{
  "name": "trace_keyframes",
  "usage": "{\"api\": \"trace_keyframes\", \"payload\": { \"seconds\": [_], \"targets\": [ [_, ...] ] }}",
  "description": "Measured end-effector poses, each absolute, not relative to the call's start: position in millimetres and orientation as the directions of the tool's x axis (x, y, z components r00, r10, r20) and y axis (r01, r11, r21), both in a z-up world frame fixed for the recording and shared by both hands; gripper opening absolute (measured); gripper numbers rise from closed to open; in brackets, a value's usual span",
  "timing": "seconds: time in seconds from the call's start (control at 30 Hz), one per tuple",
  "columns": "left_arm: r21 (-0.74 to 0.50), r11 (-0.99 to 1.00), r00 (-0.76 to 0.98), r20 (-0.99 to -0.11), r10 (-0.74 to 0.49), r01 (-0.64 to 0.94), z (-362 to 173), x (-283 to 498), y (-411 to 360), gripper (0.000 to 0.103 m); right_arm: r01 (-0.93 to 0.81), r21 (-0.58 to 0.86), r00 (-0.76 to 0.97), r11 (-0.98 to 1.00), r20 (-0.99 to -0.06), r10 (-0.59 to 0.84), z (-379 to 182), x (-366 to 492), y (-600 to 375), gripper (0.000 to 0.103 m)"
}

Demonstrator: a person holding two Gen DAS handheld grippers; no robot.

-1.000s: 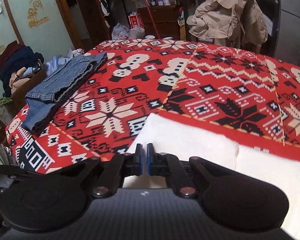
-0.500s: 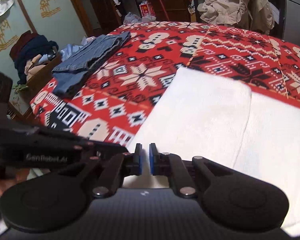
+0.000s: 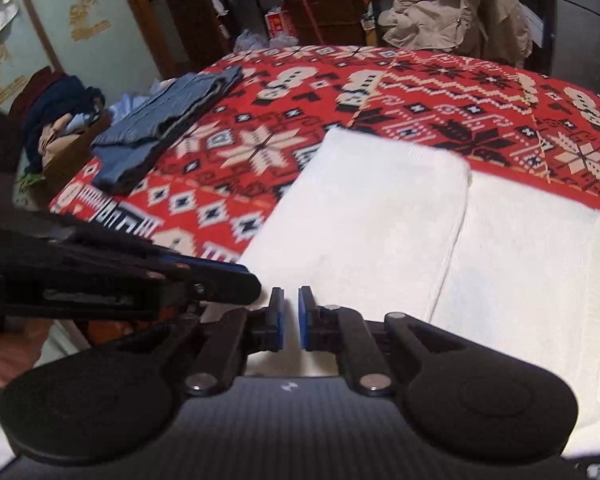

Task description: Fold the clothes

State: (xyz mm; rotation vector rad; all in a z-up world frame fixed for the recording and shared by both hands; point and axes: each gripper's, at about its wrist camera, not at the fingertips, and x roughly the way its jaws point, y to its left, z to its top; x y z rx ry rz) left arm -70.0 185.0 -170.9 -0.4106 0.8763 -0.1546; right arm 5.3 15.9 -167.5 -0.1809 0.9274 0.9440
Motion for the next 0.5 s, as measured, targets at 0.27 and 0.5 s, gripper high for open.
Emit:
{"api": "trace_keyframes", "payload": {
  "seconds": [0.27, 0.5],
  "targets": [
    [-0.415, 0.91, 0.654, -0.685, -0.321, 0.012, -159, -81, 183, 0.005, -0.714, 0.295, 0.27, 0.634, -0.72, 0.639, -159, 4, -22, 0.009],
    [-0.331, 0.941, 0.614, -0.727, -0.307, 0.078, -167, -65, 155, 0.005, -0.686, 0.234, 0.327, 0.689, -0.747, 0.579, -174, 17, -30, 0.008]
  ]
}}
